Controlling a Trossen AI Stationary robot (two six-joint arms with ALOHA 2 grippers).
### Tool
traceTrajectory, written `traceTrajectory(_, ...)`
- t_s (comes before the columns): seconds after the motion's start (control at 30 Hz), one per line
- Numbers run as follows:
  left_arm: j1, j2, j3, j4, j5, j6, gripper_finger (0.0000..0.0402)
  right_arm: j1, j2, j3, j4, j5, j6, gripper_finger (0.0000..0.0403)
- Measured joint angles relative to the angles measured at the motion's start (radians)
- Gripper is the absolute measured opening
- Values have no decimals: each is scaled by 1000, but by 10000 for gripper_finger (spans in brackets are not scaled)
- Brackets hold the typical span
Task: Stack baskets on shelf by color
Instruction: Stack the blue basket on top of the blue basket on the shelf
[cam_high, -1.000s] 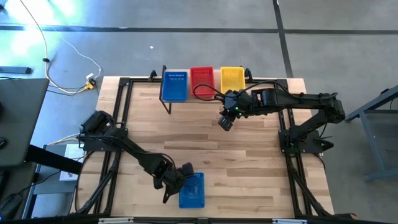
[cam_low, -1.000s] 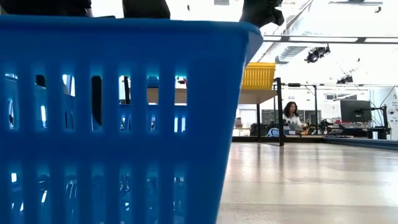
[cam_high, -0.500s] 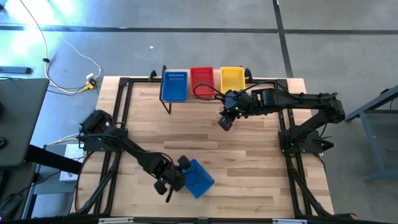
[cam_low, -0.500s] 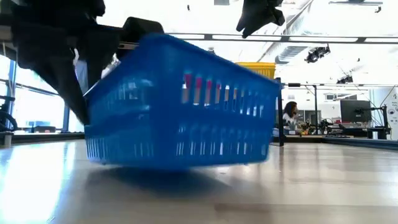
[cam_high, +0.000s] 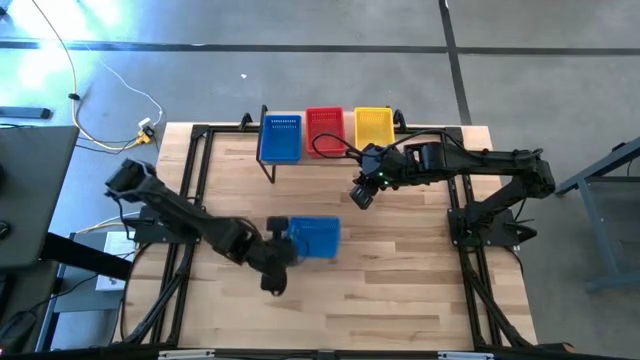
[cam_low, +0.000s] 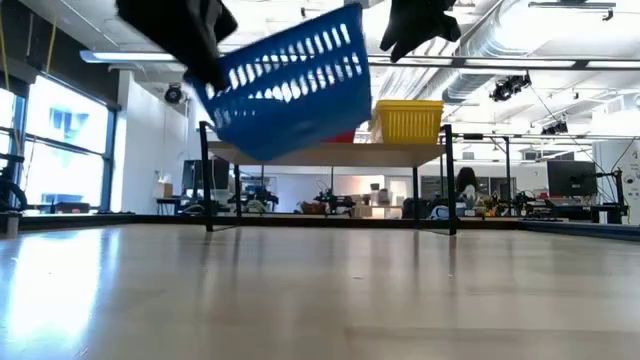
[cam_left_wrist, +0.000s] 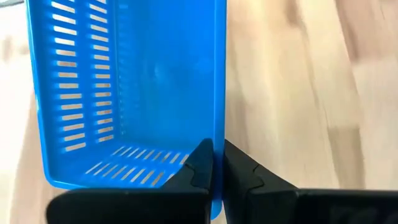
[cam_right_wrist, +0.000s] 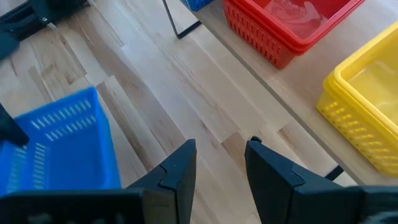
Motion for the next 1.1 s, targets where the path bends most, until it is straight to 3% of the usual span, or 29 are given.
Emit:
traceTrajectory(0.5, 135, -336, 0, -39, -149, -398, 1, 0, 0, 0, -9, -1, 0, 123)
traceTrajectory(0.73, 263, -471, 0, -41, -241, -598, 1, 0, 0, 0, -8, -5, -12, 123)
traceTrajectory(0.9, 409, -531, 0, -39, -204, -716, 1, -11, 0, 0, -8, -4, -25, 123)
traceTrajectory(1.1, 558, -544, 20, -33, -89, -718, 1, -36, 0, 0, -8, -3, -27, 123)
